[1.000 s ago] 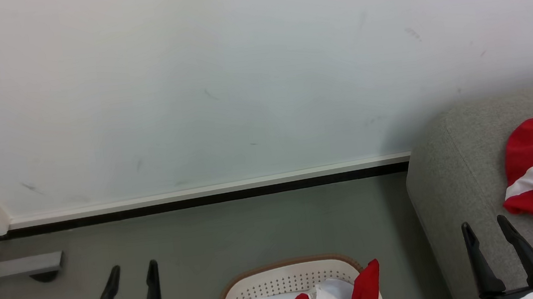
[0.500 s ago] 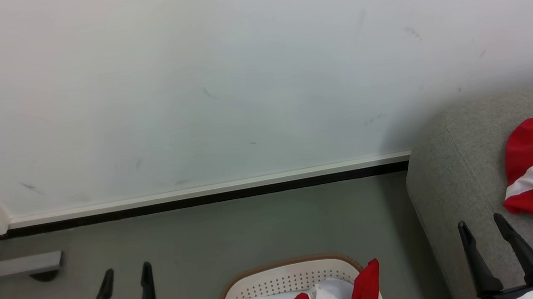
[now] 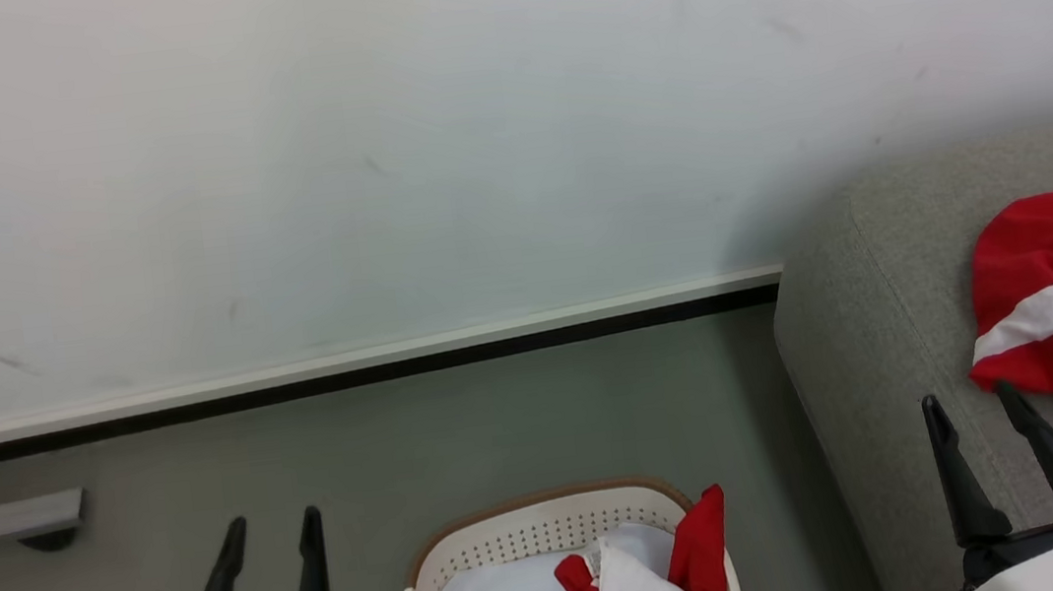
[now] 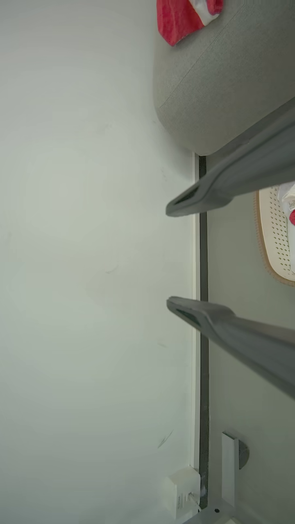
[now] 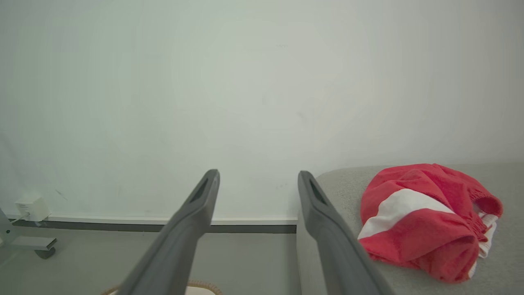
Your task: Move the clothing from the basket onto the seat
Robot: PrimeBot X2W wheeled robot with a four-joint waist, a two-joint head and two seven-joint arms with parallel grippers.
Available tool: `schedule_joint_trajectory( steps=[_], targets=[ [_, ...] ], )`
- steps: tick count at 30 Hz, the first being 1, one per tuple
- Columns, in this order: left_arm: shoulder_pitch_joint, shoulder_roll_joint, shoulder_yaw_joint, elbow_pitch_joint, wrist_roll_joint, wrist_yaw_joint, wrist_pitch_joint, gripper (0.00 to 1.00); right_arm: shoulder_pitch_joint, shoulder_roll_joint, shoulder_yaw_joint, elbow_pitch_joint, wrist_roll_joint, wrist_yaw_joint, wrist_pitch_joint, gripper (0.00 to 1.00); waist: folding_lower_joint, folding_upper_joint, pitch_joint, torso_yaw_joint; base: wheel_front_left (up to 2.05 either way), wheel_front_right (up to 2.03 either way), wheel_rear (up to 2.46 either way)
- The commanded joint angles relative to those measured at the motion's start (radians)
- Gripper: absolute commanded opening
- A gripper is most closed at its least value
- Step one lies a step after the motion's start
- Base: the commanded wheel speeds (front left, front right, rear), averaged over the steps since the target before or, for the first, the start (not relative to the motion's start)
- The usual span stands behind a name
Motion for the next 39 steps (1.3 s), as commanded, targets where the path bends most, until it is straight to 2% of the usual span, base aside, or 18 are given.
schedule_joint_trajectory(
  steps=[1,7,10,19,28,39],
  targets=[
    [-0.016,0.003,-0.004,-0.004,-0.005,-0.002,0.0,1.0,-0.018,-0.004,-0.004,-0.006,-0.001,-0.002,-0.003,1.0,0.0,0.0,0.024,-0.012,0.0,0.0,0.0],
    [-0.077,0.05,-0.098,-0.029,-0.066,-0.001,0.0,1.0,-0.067,0.027,-0.027,-0.046,-0.038,-0.002,-0.002,1.0,0.0,0.0,0.139,-0.044,0.0,0.0,0.0],
    [-0.117,0.09,-0.157,-0.025,-0.084,-0.001,0.0,1.0,-0.108,0.055,-0.041,-0.068,-0.056,-0.002,-0.002,1.0,0.0,0.0,0.197,-0.064,0.0,0.0,0.0],
    [-0.271,0.208,-0.373,0.106,-0.161,-0.001,0.019,1.0,-0.239,0.096,-0.042,-0.131,-0.09,-0.002,-0.002,1.0,0.0,0.0,0.359,-0.136,0.0,0.0,0.0],
    [-0.419,0.301,-0.553,0.215,-0.239,-0.001,0.06,1.0,-0.349,0.097,-0.014,-0.208,-0.045,-0.002,-0.002,1.0,0.0,0.0,0.526,-0.205,0.0,0.0,0.0],
    [-0.583,0.355,-0.808,0.326,-0.362,-0.001,0.163,1.0,-0.41,0.097,-0.05,-0.301,-0.006,-0.002,-0.001,1.0,0.0,0.0,0.696,-0.261,0.0,0.0,0.0]
  ],
)
